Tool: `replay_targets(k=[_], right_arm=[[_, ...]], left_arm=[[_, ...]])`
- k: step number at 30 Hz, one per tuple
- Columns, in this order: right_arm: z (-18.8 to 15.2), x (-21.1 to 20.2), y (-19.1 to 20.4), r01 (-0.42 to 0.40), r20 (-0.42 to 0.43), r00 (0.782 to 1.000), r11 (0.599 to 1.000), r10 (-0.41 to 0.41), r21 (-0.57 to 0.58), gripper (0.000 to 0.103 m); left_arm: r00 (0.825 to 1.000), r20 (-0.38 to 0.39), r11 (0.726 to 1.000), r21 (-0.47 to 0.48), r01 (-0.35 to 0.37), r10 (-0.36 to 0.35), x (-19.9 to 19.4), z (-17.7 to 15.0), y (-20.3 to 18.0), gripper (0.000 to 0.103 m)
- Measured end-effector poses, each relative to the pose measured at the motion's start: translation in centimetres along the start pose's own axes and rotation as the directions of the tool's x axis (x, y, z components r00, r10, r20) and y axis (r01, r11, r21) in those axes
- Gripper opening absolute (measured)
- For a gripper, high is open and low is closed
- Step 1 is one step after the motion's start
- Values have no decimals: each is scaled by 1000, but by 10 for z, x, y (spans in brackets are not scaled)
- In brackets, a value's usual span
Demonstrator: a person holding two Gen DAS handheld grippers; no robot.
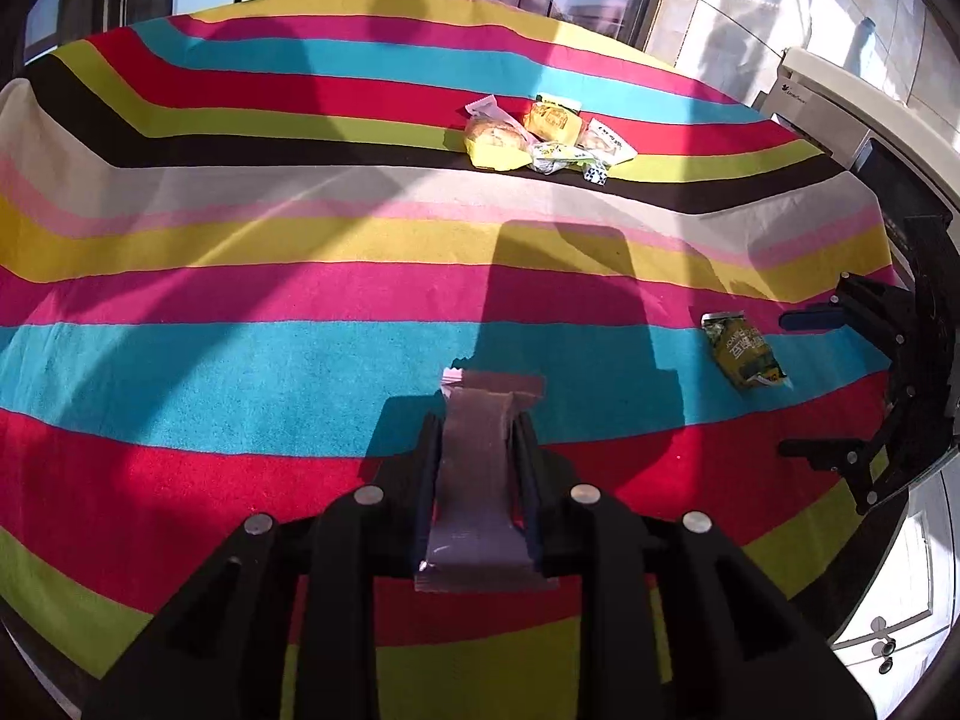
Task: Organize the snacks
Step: 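Carry the pink packet and green bag over the white box with both tools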
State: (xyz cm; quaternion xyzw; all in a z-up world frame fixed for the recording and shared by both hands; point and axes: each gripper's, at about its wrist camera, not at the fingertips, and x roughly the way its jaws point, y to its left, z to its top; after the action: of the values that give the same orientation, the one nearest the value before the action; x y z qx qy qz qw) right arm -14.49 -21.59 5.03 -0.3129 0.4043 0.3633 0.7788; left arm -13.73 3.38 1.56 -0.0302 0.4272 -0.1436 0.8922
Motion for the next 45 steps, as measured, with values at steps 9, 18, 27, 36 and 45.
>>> replay_targets(k=[9,18,27,36,45], right_arm=[[39,45,-38,-271,-119,956,962,267,-17,87],[8,-17,10,-46,31,999,969,39,242,42],[1,-35,58,39,95,990,863,-101,504,43],[46,-40,86,-56,201,977,828,-69,557,43],[112,-26,130,-139,223,974,883,40,449,43]], left_arm=[[999,-49,1000,7,10,-10,9,12,-4,59],[998,-41,998,-37,55,-56,-2,-1,5,21],[996,-16,996,-18,85,-85,-26,-16,-3,21],[999,0,999,0,42,-42,-63,-39,14,21],[999,26,999,-8,-46,46,-114,-70,50,21]])
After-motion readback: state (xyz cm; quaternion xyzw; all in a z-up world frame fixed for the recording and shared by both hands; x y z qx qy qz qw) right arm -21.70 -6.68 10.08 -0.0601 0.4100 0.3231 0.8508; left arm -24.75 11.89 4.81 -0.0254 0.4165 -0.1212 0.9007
